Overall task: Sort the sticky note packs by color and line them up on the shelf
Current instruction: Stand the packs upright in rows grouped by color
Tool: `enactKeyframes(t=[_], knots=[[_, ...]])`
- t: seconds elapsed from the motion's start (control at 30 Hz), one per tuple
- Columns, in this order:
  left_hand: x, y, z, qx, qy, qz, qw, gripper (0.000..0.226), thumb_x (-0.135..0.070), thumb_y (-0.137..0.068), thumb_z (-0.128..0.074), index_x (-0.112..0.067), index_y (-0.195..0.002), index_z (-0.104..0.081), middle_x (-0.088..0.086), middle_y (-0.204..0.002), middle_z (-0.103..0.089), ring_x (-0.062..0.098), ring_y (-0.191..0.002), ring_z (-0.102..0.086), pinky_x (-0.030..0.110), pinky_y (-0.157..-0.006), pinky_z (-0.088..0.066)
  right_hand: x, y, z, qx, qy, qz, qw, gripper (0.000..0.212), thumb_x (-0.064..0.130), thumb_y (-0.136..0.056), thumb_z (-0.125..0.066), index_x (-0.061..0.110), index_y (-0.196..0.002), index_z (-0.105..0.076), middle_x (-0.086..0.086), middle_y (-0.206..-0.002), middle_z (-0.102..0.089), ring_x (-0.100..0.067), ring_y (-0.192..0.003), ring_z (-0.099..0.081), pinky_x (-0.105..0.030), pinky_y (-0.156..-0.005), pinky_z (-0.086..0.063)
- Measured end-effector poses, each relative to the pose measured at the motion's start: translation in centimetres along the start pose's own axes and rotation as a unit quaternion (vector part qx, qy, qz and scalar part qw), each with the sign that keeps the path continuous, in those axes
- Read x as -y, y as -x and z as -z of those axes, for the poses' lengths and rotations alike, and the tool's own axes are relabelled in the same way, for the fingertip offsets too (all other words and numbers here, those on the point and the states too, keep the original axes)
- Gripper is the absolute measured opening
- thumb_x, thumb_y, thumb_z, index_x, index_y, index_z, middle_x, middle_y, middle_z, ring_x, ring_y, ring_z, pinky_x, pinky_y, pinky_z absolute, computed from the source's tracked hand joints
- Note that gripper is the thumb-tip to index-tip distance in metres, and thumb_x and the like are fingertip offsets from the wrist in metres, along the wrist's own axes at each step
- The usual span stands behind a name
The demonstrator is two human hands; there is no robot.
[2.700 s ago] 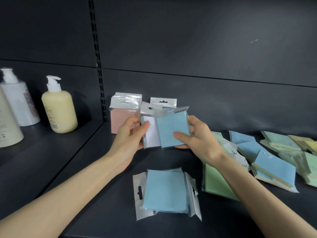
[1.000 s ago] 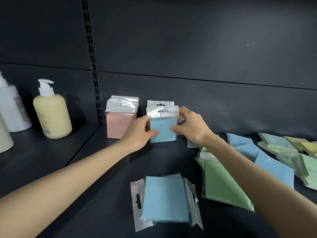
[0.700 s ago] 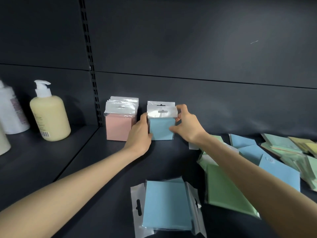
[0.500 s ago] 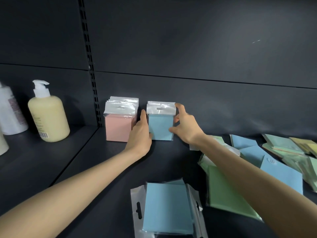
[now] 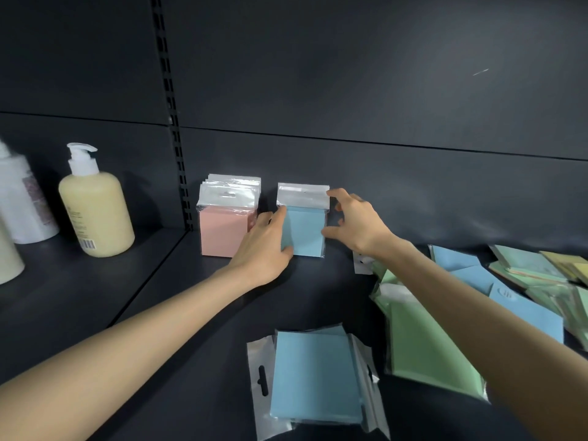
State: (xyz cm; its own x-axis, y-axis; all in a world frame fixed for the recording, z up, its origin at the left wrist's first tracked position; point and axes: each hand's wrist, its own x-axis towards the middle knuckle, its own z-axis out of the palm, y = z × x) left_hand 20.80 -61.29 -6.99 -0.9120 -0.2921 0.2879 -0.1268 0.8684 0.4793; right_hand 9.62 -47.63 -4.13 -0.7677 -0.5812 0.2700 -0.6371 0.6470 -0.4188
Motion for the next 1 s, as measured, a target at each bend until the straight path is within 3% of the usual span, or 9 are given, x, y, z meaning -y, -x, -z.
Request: enactKeyframes(t=[0.17,0.27,0.37,0.5,0.57,0.7,0.83,1.0], knots=[[-0.7,2.0,2.6,0.032,0.016,-0.022,0.999,0.056,-0.028,-0.090,-0.060,-0.018,-0.141,-0.037,-0.001,-0.142,-0.039,0.016,-0.127,-0.041,0.031,-0.104,-0.038,0.7,3.0,2.3,-0.004,-0.026,0.029,0.999,0.050,0.026,-0.083,-0.068,0.019,-0.129,-0.048,-0.003,-0.122,-0.050,-0.021,-0.103,-0.056,-0.032,-0.090,-0.047],[-1.1,4.6,4.0,0.064,0.033,-0.041,0.997,0.047,-0.035,-0.089,-0.060,-0.022,-0.133,-0.048,-0.010,-0.125,-0.050,0.007,-0.115,-0.049,0.023,-0.097,-0.039,1.3,6.1,3.5,0.032,-0.044,0.044,0.998,0.045,0.027,-0.083,-0.069,0.020,-0.124,-0.053,0.004,-0.120,-0.051,-0.009,-0.101,-0.052,-0.020,-0.083,-0.041],[-1.5,7.4,4.5,0.118,0.076,-0.047,0.989,0.045,-0.046,-0.084,-0.062,-0.027,-0.124,-0.056,-0.017,-0.121,-0.056,-0.001,-0.113,-0.052,0.021,-0.098,-0.042,1.5,9.1,3.9,0.084,-0.064,0.049,0.993,0.043,0.032,-0.080,-0.072,0.024,-0.120,-0.057,0.009,-0.118,-0.057,-0.007,-0.105,-0.053,-0.018,-0.085,-0.041],[-1.4,10.3,4.5,0.196,0.092,-0.030,0.976,0.071,-0.071,-0.065,-0.062,-0.033,-0.125,-0.054,-0.021,-0.120,-0.058,-0.014,-0.109,-0.051,0.017,-0.100,-0.041,1.8,12.3,3.9,0.164,-0.078,0.053,0.982,0.043,0.037,-0.077,-0.074,0.029,-0.117,-0.057,0.016,-0.110,-0.059,0.001,-0.106,-0.054,-0.004,-0.087,-0.040],[-1.4,11.4,4.4,0.230,0.089,-0.022,0.969,0.087,-0.077,-0.056,-0.061,-0.034,-0.130,-0.049,-0.023,-0.126,-0.054,-0.015,-0.113,-0.049,0.017,-0.103,-0.039,1.8,13.5,4.0,0.206,-0.082,0.057,0.973,0.048,0.037,-0.077,-0.074,0.029,-0.121,-0.055,0.017,-0.114,-0.057,0.004,-0.107,-0.052,-0.004,-0.091,-0.038],[-1.9,12.6,4.1,0.236,0.077,-0.018,0.968,0.083,-0.057,-0.067,-0.073,-0.026,-0.138,-0.043,-0.018,-0.131,-0.051,-0.007,-0.117,-0.049,0.016,-0.102,-0.038,2.3,15.0,4.3,0.295,-0.043,0.064,0.953,0.063,0.044,-0.075,-0.073,0.035,-0.131,-0.046,0.020,-0.129,-0.050,0.004,-0.118,-0.045,-0.013,-0.097,-0.034],[-2.3,12.6,4.0,0.219,0.136,0.004,0.966,0.074,-0.036,-0.067,-0.083,-0.022,-0.132,-0.049,-0.014,-0.116,-0.058,-0.003,-0.107,-0.055,0.016,-0.094,-0.045,3.2,15.4,4.2,0.309,-0.018,0.077,0.948,0.070,0.040,-0.077,-0.074,0.029,-0.137,-0.040,0.013,-0.135,-0.047,-0.002,-0.123,-0.043,-0.015,-0.100,-0.032],[-2.2,12.8,4.0,0.175,0.223,0.005,0.959,0.073,-0.034,-0.052,-0.089,-0.040,-0.115,-0.054,-0.012,-0.110,-0.058,0.010,-0.104,-0.060,0.032,-0.093,-0.051,3.9,15.0,4.1,0.288,-0.004,0.078,0.955,0.073,0.041,-0.071,-0.078,0.027,-0.133,-0.044,0.010,-0.124,-0.042,-0.008,-0.116,-0.045,-0.024,-0.100,-0.039]])
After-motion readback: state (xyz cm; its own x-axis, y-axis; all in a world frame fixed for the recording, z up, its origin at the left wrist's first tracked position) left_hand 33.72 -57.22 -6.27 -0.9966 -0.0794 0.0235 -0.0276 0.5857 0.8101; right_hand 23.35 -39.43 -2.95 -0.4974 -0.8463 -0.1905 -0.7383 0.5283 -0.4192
